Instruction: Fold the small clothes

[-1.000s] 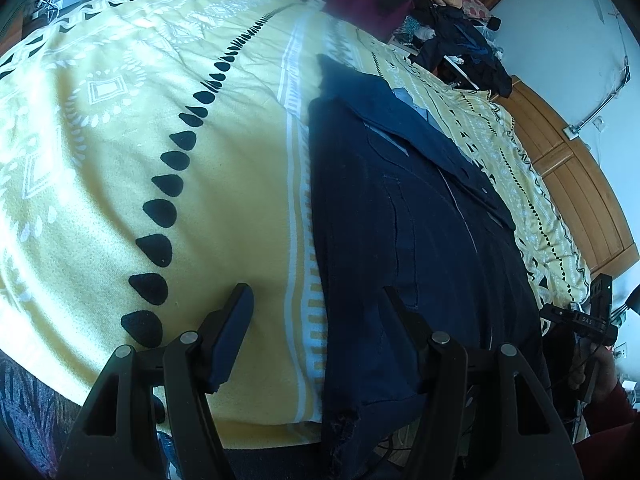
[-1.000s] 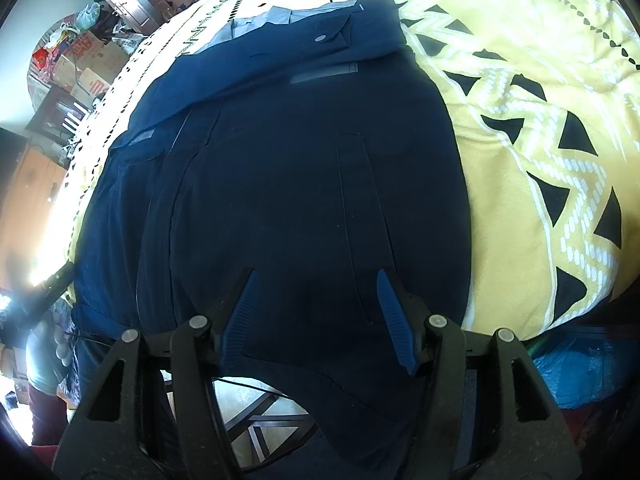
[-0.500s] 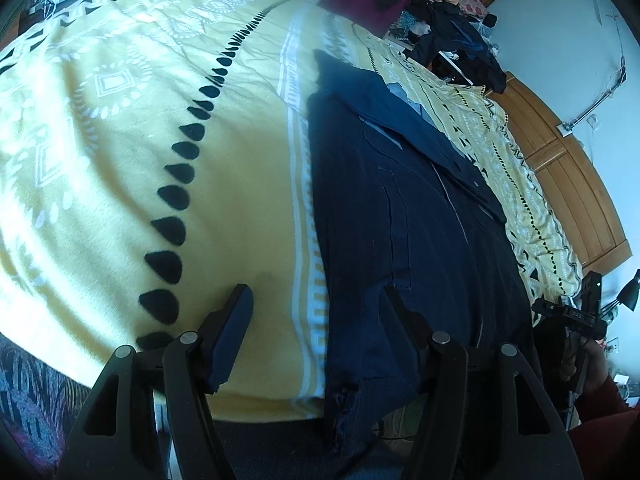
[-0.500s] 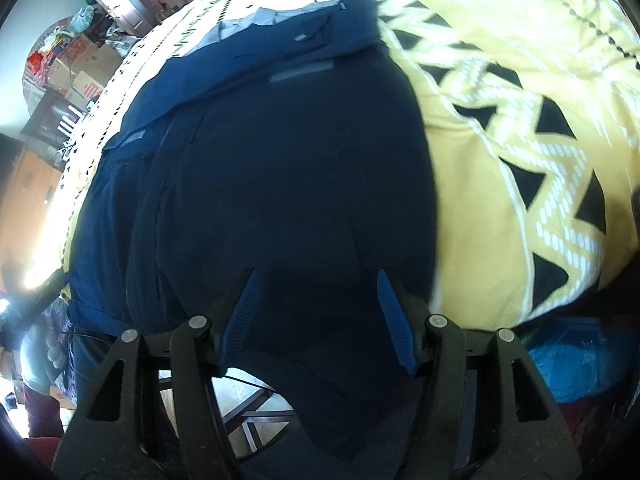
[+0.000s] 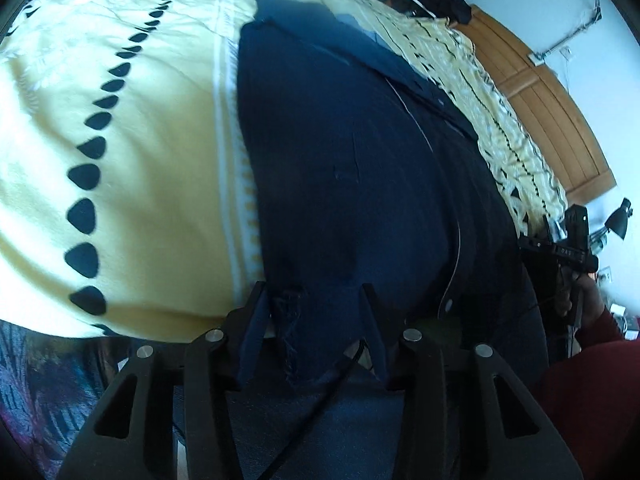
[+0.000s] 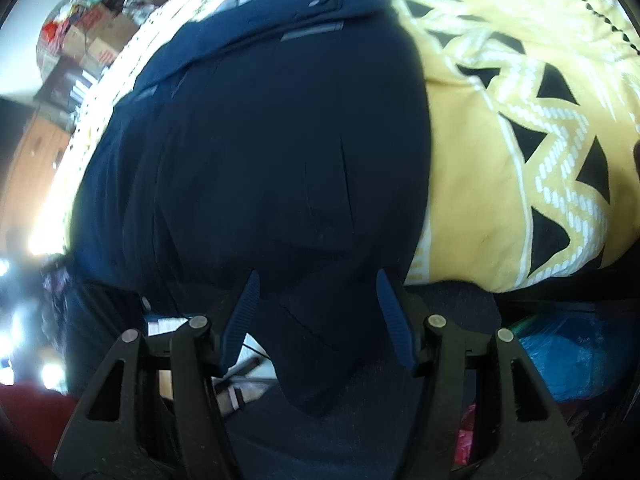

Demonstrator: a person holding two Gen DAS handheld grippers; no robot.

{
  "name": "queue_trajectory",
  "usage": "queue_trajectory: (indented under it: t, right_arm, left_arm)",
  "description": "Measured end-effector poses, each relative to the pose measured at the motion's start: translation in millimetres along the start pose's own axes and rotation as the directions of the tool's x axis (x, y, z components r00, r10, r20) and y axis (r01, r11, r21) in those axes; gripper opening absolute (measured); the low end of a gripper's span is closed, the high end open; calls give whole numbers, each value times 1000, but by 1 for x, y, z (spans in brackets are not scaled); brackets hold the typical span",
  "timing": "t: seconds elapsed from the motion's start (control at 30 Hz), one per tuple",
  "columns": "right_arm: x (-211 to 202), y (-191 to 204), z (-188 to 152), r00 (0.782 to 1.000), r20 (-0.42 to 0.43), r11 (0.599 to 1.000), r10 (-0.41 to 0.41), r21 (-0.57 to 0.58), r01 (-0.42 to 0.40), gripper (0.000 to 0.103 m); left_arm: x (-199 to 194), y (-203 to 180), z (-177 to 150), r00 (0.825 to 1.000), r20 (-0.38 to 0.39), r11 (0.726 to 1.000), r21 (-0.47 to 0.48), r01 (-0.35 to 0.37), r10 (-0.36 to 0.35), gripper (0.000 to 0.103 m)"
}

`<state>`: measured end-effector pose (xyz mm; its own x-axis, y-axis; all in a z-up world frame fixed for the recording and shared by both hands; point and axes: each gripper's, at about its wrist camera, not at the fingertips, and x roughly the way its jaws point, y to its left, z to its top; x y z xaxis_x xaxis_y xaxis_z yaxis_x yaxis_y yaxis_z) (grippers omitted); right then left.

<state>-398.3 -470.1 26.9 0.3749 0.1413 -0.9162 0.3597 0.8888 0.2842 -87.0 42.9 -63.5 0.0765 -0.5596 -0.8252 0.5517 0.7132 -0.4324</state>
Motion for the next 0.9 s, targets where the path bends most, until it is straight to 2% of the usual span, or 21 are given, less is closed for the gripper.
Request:
queue_trajectory:
  t: [0.07, 0.23, 0.37, 0.57, 0.8, 0.83, 0.87, 0.9]
  right_arm:
    - [0, 0, 0, 1000, -4, 999, -29, -15, 29, 59]
    - [-15, -3, 0, 999, 28, 998, -44, -36, 45, 60]
    - [-6, -18, -1, 998, -34, 998, -58, -12, 58, 60]
    - [16, -18, -3, 992, -103, 996, 79, 40, -76, 60]
    - [38, 0, -6, 979, -186, 997, 80, 6, -80, 61]
    - [41, 2, -6, 979, -190, 997, 71, -4, -73, 57]
    - [39, 2, -7, 982, -181, 998, 60, -11, -63, 32]
    - [36, 3, -6, 987, -158, 999, 42, -20, -46, 11]
  left_arm:
    - [2, -1, 0, 1000, -9, 1000, 0, -1, 1, 45]
    - [4, -2, -2, 1000, -17, 1000, -11, -12, 11, 45]
    - [9, -2, -4, 999, -48, 1000, -4, -14, 13, 45]
    - [18, 1, -1, 998, -66, 1000, -17, 13, -14, 46]
    - [18, 5, -1, 998, -57, 999, -37, 38, -40, 44]
    - [19, 5, -1, 998, -56, 999, -38, 38, -40, 44]
    - [20, 5, -1, 998, -53, 999, -36, 36, -38, 44]
    - [20, 5, -1, 998, -48, 999, -38, 36, -38, 39]
